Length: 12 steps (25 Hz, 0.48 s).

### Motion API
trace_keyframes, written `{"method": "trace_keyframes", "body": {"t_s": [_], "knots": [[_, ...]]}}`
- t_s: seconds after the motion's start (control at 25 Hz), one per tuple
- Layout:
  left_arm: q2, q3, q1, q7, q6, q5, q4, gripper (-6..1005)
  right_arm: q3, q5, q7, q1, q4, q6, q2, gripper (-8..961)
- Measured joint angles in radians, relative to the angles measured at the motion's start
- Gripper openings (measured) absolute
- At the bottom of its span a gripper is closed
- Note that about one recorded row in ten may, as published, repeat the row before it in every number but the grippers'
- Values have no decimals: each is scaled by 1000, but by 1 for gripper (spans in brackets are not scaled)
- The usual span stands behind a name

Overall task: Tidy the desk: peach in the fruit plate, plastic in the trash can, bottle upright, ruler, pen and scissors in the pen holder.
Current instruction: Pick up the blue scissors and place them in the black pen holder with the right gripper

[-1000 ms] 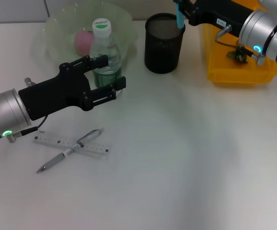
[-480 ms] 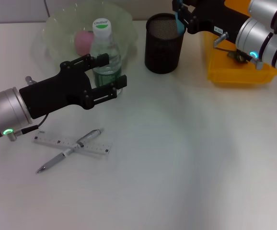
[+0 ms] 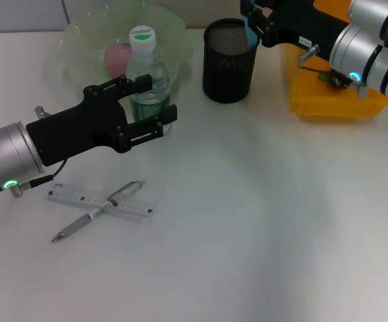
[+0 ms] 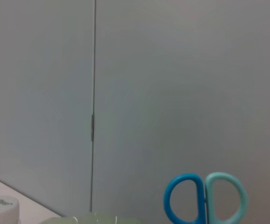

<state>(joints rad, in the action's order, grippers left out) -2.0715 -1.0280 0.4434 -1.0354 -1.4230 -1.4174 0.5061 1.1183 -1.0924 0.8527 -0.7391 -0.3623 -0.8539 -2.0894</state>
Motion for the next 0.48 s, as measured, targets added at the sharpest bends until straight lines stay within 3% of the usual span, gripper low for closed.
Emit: {"method": "trace_keyframes", "body": {"t_s": [0.2,0.48], "knots": [[0,2,0,0,0,0,0,738,0,1,1,10,-6,-2,-1,261],[1,2,0,0,1,0,1,739,0,1,3,15,-8,-4,-1,402]]}}
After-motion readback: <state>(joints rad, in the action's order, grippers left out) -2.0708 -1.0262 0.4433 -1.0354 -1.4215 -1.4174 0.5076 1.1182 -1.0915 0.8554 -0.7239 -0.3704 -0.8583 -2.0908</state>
